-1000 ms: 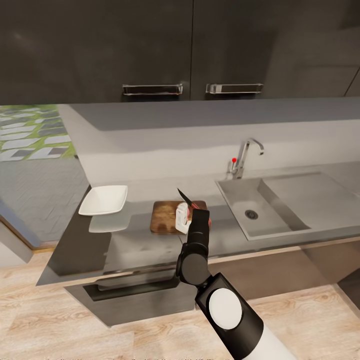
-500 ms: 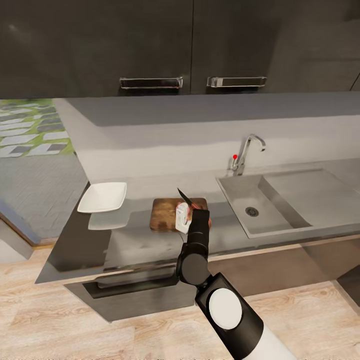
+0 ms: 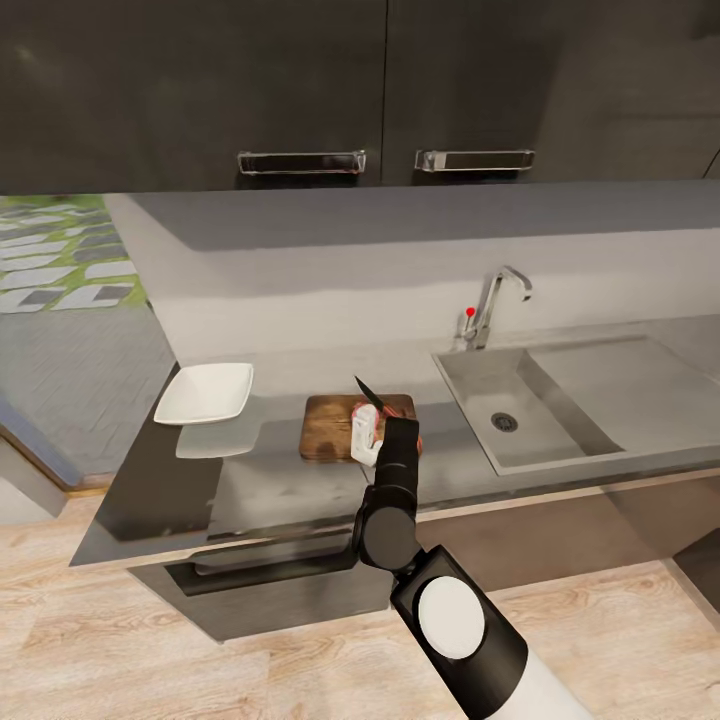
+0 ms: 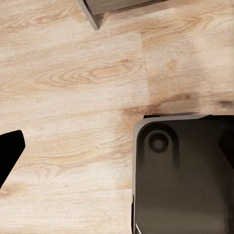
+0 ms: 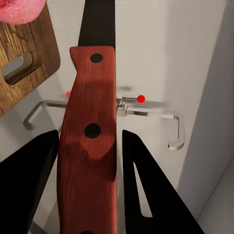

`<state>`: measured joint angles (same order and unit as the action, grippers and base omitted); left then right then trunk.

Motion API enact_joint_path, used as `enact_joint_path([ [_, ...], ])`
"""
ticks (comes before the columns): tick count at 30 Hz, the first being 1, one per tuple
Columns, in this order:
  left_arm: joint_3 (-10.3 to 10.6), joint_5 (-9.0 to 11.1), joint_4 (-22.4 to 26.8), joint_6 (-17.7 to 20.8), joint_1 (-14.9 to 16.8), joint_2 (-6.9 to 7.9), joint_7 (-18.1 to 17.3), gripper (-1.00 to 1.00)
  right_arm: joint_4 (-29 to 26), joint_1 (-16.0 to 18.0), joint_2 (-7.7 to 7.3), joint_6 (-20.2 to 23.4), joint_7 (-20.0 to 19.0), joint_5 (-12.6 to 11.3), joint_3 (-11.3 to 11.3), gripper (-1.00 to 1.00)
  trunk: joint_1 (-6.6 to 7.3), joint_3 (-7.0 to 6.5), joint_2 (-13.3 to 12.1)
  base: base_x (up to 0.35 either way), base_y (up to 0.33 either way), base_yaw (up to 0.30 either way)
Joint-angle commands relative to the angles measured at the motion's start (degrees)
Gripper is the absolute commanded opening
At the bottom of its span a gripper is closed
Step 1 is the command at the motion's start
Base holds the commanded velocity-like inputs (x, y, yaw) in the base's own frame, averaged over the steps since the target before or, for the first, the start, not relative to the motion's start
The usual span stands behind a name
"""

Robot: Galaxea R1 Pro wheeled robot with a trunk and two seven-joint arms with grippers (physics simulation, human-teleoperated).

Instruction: In the kitchen, take the Vidalia onion out of the sink, dice it on the chopping board with the paring knife, put the diced onion into the bowl on the countertop, then place both the paring knife and the chopping board into the sink.

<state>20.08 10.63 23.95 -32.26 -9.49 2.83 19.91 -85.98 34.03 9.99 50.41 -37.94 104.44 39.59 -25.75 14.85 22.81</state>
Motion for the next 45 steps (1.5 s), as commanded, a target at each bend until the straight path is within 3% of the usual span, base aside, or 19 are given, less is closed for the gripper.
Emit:
enact_joint_path([
  [1, 0.5, 0.5, 0.1, -0.1, 0.0, 0.07, 0.3, 1.00, -0.2, 0.1, 0.00, 0.1, -0.6, 0.6, 0.2, -1.00, -0.04, 0.10, 0.1, 0.000, 0.000, 0.000],
  [25, 0.5, 0.5, 0.1, -0.2, 0.0, 0.07, 0.3, 1.00, -0.4, 0.1, 0.00, 0.0, -0.6, 0.6, 0.1, -1.00, -0.04, 0.10, 0.1, 0.000, 0.000, 0.000],
  [30, 0.5, 0.2, 1.4, -0.8, -0.2, 0.99, 0.2, 1.00, -0.6, -0.6, 0.00, 0.1, 0.3, 2.1, 0.0, -1.00, -0.04, 0.10, 0.1, 0.000, 0.000, 0.000],
  [34, 0.5, 0.1, 0.4, -0.9, -0.1, 0.94, 0.2, 1.00, -1.2, -0.5, -0.39, 0.1, 0.3, 3.5, -0.5, -1.00, -0.04, 0.10, 0.1, 0.000, 0.000, 0.000],
  [36, 0.4, 0.1, -0.3, -1.0, -0.1, 0.81, 0.2, 1.00, -1.5, -0.5, -1.03, -0.1, 0.3, 3.3, -0.9, -1.00, -0.04, 0.10, 0.1, 0.000, 0.000, 0.000],
  [45, 0.4, 0.1, -3.2, -1.1, -0.1, 0.78, 0.3, 1.00, -1.8, -0.4, -1.04, -0.2, 0.3, 3.3, -1.1, -1.00, -0.04, 0.10, 0.1, 0.000, 0.000, 0.000],
])
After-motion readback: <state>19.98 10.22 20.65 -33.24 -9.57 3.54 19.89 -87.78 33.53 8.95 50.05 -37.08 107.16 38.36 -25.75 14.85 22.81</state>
